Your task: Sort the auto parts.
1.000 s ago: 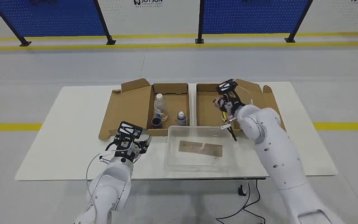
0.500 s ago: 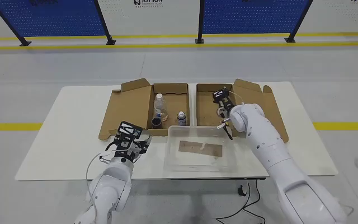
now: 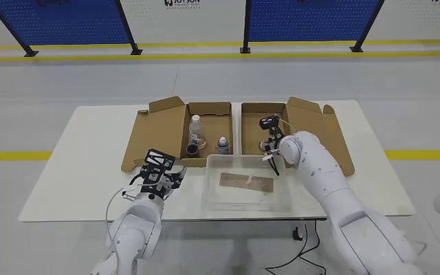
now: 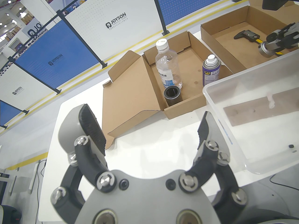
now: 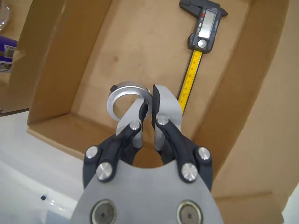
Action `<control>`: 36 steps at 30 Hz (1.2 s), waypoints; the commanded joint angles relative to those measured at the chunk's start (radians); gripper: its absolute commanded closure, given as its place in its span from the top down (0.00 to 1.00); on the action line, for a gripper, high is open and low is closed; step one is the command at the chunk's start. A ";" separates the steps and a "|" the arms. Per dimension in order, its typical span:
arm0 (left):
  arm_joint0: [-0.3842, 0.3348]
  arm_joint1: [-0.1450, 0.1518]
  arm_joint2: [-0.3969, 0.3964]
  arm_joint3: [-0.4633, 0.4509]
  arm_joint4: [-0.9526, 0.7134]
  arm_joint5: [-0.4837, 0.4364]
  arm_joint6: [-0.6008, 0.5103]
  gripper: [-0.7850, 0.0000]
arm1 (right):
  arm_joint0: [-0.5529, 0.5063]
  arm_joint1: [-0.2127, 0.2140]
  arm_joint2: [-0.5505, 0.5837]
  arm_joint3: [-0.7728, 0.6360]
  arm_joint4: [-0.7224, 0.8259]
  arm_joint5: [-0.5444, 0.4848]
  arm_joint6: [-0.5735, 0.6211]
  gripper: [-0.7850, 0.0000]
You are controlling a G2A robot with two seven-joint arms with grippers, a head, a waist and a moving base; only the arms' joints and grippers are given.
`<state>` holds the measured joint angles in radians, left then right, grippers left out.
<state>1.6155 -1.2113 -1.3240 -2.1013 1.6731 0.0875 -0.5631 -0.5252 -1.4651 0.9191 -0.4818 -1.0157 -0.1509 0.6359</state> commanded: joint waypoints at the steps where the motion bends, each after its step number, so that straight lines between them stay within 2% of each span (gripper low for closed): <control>1: 0.000 0.000 0.000 0.000 0.000 0.000 0.000 1.00 | 0.007 -0.004 0.000 0.023 0.009 0.000 -0.004 0.01; 6: 0.000 0.000 0.000 0.000 0.000 0.000 0.000 1.00 | 0.022 -0.013 0.002 0.063 0.029 -0.009 -0.014 0.20; 16: 0.000 0.000 0.000 0.000 0.000 0.000 0.000 1.00 | 0.040 -0.020 0.007 0.093 0.045 -0.032 -0.055 0.28; 19: 0.000 0.000 0.000 0.000 0.000 0.000 0.000 1.00 | 0.044 -0.015 0.020 0.080 0.054 -0.039 -0.097 0.35; 21: 0.000 0.000 0.000 0.000 0.000 0.000 0.000 1.00 | 0.043 -0.007 0.038 0.065 0.067 -0.049 -0.137 0.49; 22: 0.000 0.000 0.000 0.000 0.000 0.000 0.000 1.00 | 0.041 -0.002 0.050 0.054 0.077 -0.057 -0.160 0.87; 23: 0.000 0.000 0.000 0.000 0.000 0.000 0.000 1.00 | 0.039 0.005 0.063 0.044 0.085 -0.071 -0.179 1.00; 27: 0.000 0.000 0.000 0.000 0.000 0.000 0.000 1.00 | 0.022 0.041 0.118 -0.031 0.088 -0.096 -0.234 1.00; 30: 0.000 0.000 0.000 0.000 0.000 0.000 0.000 1.00 | -0.028 0.079 0.177 -0.150 0.084 -0.128 -0.256 1.00; 33: 0.000 0.000 0.000 0.000 0.000 0.000 0.000 1.00 | -0.126 0.121 0.253 -0.346 0.059 -0.127 -0.239 1.00; 36: 0.000 0.000 0.000 0.000 0.000 0.000 0.000 1.00 | -0.276 0.162 0.355 -0.610 0.044 -0.110 -0.198 1.00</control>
<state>1.6155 -1.2113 -1.3240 -2.1013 1.6731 0.0875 -0.5631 -0.7364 -1.3166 1.2325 -0.9674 -0.9686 -0.2668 0.4223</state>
